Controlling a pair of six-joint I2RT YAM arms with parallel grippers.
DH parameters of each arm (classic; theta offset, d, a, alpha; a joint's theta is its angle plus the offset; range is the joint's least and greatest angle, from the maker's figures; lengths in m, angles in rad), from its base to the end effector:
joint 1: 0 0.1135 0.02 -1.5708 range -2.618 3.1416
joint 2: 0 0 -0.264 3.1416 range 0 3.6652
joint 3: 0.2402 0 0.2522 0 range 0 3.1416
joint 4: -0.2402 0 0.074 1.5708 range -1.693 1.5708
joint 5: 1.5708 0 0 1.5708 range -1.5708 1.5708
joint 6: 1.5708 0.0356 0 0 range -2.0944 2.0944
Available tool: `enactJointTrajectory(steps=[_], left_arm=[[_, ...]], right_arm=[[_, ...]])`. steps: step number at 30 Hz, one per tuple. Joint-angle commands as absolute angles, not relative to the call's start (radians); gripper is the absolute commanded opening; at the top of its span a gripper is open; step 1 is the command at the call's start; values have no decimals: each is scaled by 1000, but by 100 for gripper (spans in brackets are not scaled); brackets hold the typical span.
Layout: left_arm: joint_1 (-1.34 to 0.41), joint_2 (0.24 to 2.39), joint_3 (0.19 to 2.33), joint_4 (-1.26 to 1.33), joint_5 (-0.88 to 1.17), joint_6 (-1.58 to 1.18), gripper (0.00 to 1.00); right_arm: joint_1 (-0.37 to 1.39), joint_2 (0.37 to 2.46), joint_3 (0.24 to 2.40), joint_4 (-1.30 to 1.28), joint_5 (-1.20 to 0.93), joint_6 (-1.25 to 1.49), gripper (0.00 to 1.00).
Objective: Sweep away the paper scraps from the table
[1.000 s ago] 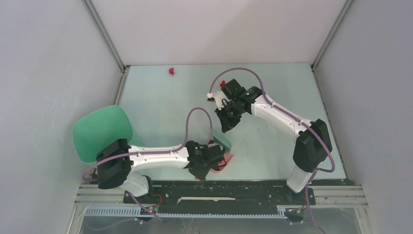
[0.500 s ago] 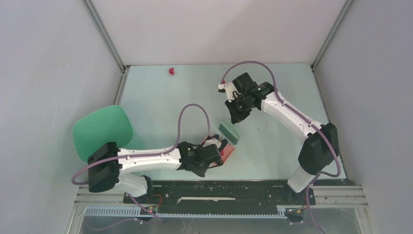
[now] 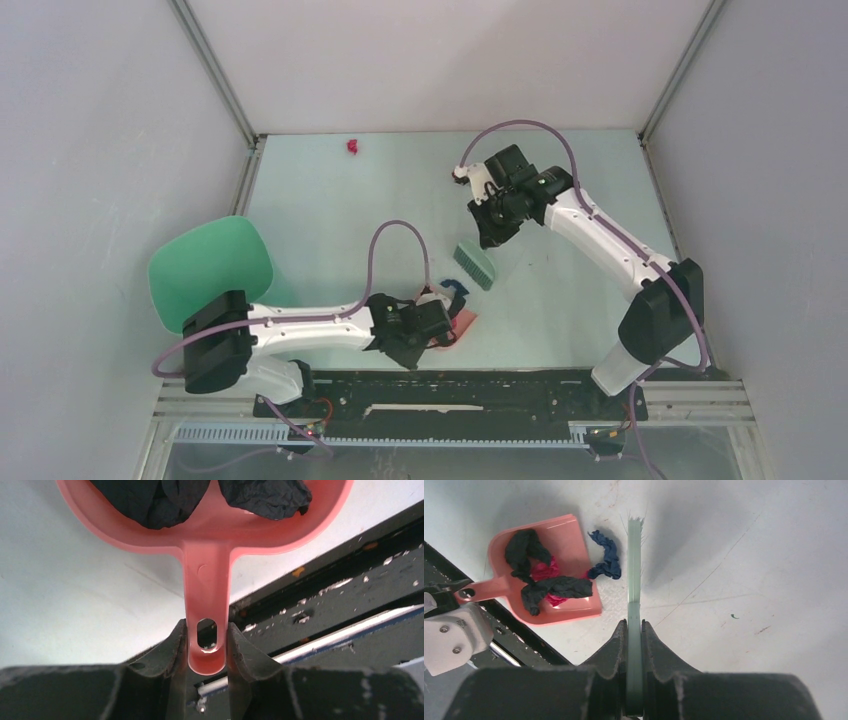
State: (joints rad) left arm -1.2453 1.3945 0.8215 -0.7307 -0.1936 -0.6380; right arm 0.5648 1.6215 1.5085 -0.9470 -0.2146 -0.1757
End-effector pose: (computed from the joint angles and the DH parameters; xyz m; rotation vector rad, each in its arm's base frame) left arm 0.0835 -0.2260 0.1859 0.8097 2.7072 -0.1455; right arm 0.2804 0.1866 0.3143 -1.0290 2.4450 0.4141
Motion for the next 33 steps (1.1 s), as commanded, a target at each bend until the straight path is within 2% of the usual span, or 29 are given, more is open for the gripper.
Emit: enactJointTrajectory(steps=[1, 10, 19, 27, 33], left_arm=[[-1250, 1384, 900, -876, -116, -673, 0], [-1247, 1449, 950, -924, -104, -617, 0], [-1235, 1547, 967, -801, -158, -605, 0], [-1239, 1488, 960, -793, -200, -629, 0], [-1242, 1405, 895, -669, -275, -612, 0]], right_arm=[[556, 1606, 1528, -908, -185, -187, 0], [589, 1738, 1555, -912, -242, -180, 0], [684, 1712, 1549, -985, -324, -212, 0], [626, 1638, 1553, -936, -202, -221, 0], [586, 1653, 1621, -958, -196, -235, 0]])
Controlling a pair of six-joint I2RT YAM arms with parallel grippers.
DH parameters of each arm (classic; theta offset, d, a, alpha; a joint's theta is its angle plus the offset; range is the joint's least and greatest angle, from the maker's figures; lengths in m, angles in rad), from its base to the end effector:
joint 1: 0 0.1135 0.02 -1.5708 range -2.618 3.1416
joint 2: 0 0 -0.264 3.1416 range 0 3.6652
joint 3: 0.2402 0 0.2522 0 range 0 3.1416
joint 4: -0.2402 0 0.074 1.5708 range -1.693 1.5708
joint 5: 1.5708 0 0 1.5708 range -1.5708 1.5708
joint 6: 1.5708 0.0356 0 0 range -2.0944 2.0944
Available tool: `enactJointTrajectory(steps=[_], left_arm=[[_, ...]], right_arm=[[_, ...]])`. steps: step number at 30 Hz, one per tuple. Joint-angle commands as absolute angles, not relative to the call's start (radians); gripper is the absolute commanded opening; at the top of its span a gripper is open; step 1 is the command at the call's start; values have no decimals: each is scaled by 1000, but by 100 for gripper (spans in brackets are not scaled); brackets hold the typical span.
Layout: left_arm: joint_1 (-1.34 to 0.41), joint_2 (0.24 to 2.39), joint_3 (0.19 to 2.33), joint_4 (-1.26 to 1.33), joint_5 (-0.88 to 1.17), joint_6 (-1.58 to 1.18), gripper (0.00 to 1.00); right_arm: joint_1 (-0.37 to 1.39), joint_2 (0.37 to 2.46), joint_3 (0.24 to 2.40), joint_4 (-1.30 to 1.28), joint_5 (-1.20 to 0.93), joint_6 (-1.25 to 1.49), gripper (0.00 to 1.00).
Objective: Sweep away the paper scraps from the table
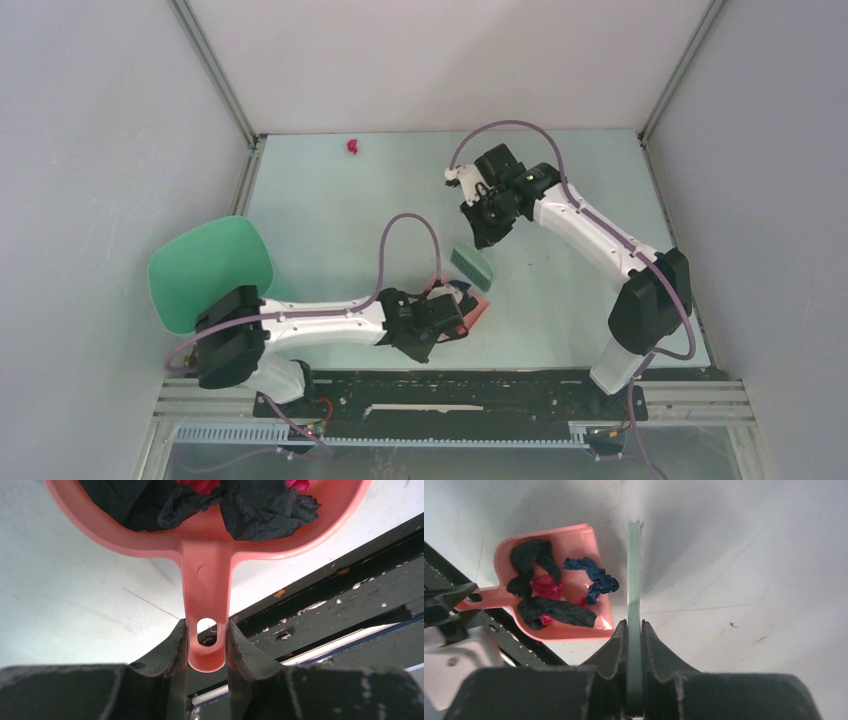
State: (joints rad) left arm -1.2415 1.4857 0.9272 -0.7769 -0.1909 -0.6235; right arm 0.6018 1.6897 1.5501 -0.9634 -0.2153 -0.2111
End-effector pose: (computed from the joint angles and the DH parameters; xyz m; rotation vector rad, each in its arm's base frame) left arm 0.0913 -0.2462 0.1917 0.8351 2.7220 -0.1080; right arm 0.2853 0.2051 0.3039 -1.1293 2.4482 0.4104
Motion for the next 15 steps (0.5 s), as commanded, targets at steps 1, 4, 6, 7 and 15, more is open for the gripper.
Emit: enactJointTrajectory(steps=[1, 4, 6, 7, 15], left_arm=[[-1243, 1401, 879, -637, -284, -610, 0], [-1242, 1414, 856, -601, -301, -607, 0], [-1243, 1431, 856, -594, -298, -605, 0], [-1243, 1434, 855, -590, -300, -605, 0], [-1251, 1376, 764, -455, -386, -593, 0]], right_arm=[[586, 1652, 1626, -961, -195, -235, 0], [586, 1648, 1647, -981, -186, -239, 0], [579, 1632, 1655, -985, -159, -245, 0], [572, 1621, 1655, -984, -150, -249, 0], [404, 1505, 1540, -954, -178, -236, 0]])
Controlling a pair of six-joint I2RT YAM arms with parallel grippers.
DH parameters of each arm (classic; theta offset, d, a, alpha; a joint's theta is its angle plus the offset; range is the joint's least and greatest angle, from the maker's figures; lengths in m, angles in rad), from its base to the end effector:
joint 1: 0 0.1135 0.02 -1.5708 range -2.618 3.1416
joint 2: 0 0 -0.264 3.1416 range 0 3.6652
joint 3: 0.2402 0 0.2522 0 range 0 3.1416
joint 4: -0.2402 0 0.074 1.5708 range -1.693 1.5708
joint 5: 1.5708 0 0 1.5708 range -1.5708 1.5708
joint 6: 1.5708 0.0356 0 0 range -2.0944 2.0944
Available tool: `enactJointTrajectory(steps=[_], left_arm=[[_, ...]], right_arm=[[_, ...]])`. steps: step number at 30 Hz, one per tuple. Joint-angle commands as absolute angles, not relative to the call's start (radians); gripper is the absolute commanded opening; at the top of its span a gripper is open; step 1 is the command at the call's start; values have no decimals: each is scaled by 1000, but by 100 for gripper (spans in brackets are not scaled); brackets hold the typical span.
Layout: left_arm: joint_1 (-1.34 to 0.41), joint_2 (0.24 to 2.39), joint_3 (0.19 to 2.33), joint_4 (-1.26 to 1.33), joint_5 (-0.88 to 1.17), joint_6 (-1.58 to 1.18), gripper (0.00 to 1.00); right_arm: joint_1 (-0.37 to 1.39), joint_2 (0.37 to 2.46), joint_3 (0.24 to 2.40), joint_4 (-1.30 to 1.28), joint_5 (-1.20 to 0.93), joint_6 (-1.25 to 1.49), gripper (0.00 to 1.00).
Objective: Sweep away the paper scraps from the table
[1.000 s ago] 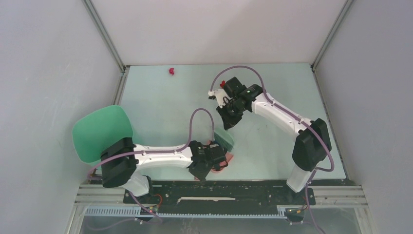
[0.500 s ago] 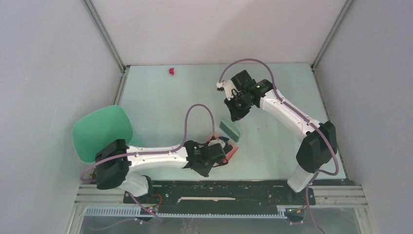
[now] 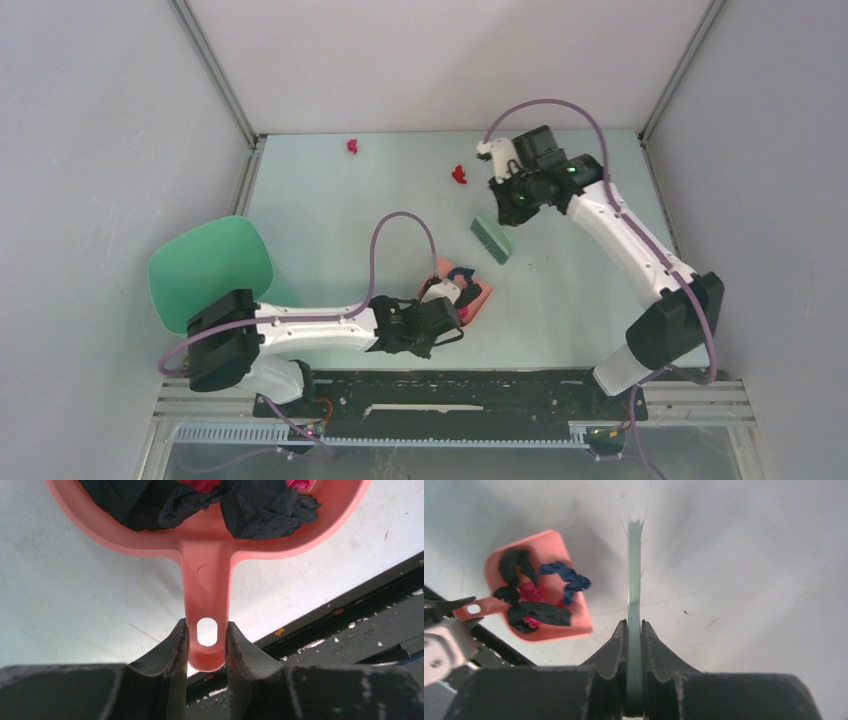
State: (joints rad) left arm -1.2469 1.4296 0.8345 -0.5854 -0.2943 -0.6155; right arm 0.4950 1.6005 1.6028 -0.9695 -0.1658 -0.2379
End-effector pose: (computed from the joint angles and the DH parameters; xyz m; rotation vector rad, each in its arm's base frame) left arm 0.0927 -0.2436 0.1873 0.7546 2.5623 -0.1872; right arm 0.2916 0.1641 0.3481 -0.9739 2.3539 0.3115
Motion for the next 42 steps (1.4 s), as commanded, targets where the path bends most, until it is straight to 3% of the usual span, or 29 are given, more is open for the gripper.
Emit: enactJointTrajectory(steps=[1, 10, 16, 28, 42], left_arm=[[-1247, 1379, 752, -437, -391, -598, 0], [-1244, 1415, 832, -529, -386, -635, 0], [-1244, 1384, 849, -595, -420, -726, 0], [-1237, 1273, 1032, -937, -540, -844, 0], [-1168, 1018, 1064, -1124, -621, -959, 0]], right_arm=[[378, 1487, 1503, -950, -201, -231, 0], [65, 1264, 1153, -856, -477, -189, 0], [-26, 1218, 1024, -775, -565, -169, 0], [-37, 1270, 950, -709, -593, -171, 0], [-33, 1295, 950, -709, -565, -185, 0]])
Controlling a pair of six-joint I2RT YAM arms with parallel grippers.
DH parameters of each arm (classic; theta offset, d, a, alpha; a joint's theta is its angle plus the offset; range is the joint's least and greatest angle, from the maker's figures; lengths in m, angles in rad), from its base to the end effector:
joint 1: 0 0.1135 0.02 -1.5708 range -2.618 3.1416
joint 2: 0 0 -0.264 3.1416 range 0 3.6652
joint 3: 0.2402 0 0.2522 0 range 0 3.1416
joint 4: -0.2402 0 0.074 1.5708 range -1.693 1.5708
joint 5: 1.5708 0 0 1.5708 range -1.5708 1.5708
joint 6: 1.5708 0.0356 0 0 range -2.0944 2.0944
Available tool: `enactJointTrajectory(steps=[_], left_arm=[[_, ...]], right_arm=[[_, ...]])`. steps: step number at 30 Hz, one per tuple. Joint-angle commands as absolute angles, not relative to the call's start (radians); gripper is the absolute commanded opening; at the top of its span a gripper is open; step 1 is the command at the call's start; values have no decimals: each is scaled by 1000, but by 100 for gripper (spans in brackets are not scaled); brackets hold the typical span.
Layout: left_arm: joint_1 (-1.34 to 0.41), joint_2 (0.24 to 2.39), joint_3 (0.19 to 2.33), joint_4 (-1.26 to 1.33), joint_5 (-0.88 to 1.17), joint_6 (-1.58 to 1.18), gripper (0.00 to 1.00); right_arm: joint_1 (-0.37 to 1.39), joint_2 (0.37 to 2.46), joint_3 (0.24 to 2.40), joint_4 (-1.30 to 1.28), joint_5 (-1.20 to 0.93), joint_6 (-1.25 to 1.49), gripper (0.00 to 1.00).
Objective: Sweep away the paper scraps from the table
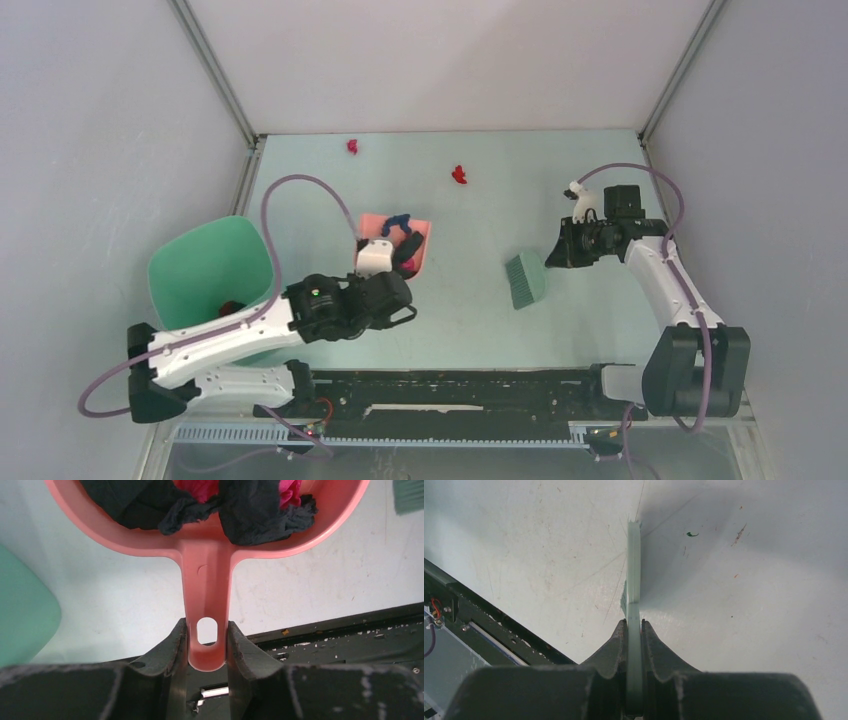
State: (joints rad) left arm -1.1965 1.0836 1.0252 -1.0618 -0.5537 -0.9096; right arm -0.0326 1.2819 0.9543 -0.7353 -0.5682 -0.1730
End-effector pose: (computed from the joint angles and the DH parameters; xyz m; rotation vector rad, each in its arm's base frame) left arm 0.0868 -0.1699 0.2985 0.1918 2.4406 -0.1430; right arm 0.2471 0.0111 0.2537 -0.3653 2.4873 0.6613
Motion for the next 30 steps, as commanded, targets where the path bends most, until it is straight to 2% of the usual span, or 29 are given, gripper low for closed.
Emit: enactJointTrajectory(steps=[1, 17, 30], left_arm=[[-1162, 1006, 1067, -1136, -625, -959, 0], [-1112, 828, 1192, -1290, -792, -974, 0], [-1111, 616, 1189, -1326, -934, -1146, 0]], right_arm=[[-31, 1297, 951, -710, -562, -187, 0], [-5, 1323, 951, -708, -523, -194, 0], [-3, 1335, 951, -714, -519, -195, 0]])
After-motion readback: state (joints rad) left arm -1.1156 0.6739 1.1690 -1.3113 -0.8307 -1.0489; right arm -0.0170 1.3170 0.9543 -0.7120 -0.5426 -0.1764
